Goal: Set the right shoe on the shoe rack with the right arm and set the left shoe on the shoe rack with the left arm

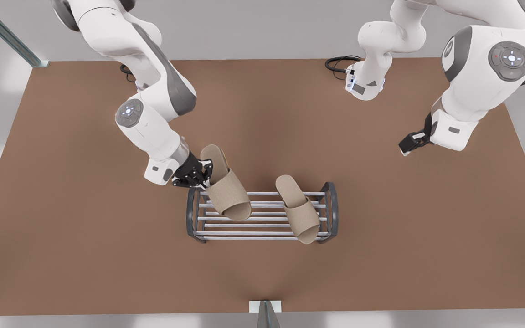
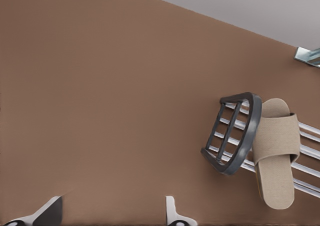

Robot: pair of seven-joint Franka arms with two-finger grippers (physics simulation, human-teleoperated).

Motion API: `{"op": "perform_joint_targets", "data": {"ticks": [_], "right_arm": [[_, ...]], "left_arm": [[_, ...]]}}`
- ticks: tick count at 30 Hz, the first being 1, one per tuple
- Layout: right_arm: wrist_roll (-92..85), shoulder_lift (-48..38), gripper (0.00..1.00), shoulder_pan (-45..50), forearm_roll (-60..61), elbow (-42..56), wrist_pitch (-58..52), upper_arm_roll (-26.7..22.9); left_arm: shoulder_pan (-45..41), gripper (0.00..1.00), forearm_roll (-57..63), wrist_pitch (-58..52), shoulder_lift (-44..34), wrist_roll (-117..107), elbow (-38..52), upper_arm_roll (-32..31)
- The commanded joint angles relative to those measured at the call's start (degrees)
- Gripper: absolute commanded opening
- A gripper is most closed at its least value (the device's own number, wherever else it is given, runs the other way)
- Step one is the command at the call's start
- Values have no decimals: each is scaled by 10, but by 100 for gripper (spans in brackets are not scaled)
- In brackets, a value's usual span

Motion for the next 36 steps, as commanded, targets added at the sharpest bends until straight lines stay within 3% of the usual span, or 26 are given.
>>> {"op": "perform_joint_targets", "data": {"ticks": [1,6,17,18,19,20,25,27,32,34,36], "right_arm": [[400,20,21,22,-75,20,9,0],[477,90,21,51,-142,90,10,-6],[482,86,21,49,-180,41,46,-7],[481,85,28,48,-179,42,45,-7],[482,86,59,46,-175,42,46,-7],[482,86,100,46,-178,41,53,-7],[474,82,100,44,-179,38,53,-7],[470,39,100,42,-179,33,40,-23],[259,-63,100,-72,-111,61,-208,-43],[104,-75,100,-92,-104,75,-272,-125],[12,-87,100,-146,-100,73,-346,-134]], "left_arm": [[0,100,0,-53,1,253,0,1],[0,100,1,-52,2,252,0,1],[0,100,5,-48,6,254,0,1],[0,100,5,-48,6,253,0,1],[0,100,6,-48,7,254,0,1],[0,100,6,-47,8,254,0,1],[0,100,8,-47,11,254,1,1],[0,100,8,-47,11,253,2,1],[0,100,8,-47,11,253,2,1],[0,100,8,-47,12,253,2,1],[0,100,8,-48,27,252,28,1]]}}
